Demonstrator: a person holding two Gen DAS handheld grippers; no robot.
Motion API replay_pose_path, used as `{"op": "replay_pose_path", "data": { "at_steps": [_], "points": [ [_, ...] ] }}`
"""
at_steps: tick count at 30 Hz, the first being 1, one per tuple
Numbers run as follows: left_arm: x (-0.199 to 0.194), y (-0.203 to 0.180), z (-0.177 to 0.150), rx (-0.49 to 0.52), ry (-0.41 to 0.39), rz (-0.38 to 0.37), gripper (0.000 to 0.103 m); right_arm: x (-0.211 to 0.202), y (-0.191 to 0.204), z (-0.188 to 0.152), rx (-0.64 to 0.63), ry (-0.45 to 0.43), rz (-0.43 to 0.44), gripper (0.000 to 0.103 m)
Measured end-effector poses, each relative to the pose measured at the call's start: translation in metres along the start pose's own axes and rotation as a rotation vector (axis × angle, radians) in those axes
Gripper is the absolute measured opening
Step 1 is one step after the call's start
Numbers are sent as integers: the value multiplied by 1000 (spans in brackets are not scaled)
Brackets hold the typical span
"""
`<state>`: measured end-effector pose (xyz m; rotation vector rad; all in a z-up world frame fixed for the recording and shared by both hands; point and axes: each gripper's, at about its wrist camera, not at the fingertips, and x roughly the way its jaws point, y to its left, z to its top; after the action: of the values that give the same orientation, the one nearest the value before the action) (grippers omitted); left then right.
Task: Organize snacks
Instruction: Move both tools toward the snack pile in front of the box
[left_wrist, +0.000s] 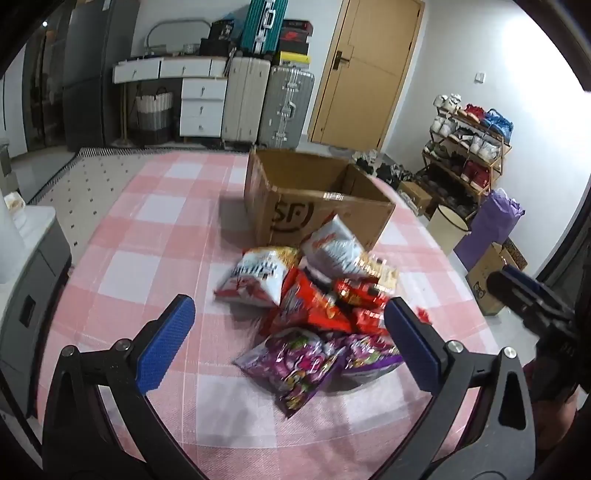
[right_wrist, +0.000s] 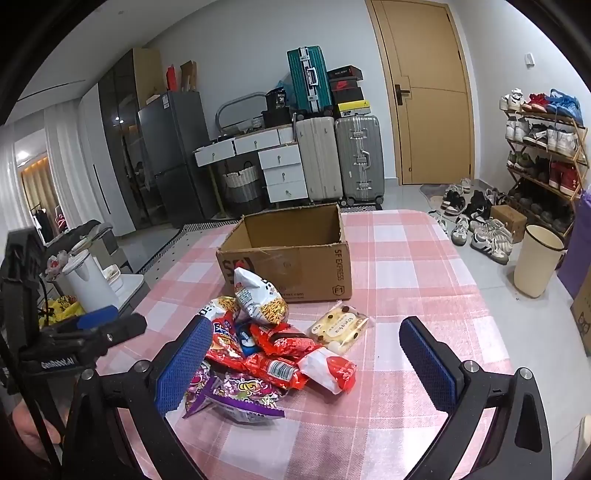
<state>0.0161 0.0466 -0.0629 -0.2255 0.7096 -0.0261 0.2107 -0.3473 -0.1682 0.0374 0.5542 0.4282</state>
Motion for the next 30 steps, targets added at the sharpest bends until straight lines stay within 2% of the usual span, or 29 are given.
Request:
{"op": "replay_pose_path", "data": {
  "at_steps": [7,12,19,25,30],
  "points": [
    [38,19,-19,-26,90,-5,102,13,-5,-7,15,25,3,103],
    [65,21,-30,-27,142,-14,102,24,-6,-13,12,26,2,103],
    [94,23,-41,-50,209,-27,102,38,-13,-19,36,76,9,103],
    [120,26,-41,-74,231,-16,102,46,-17,-24,50,91,15,103],
    [142,25,-39,-89,227,-45,101,50,-17,-27,62,114,29,103]
  ]
}}
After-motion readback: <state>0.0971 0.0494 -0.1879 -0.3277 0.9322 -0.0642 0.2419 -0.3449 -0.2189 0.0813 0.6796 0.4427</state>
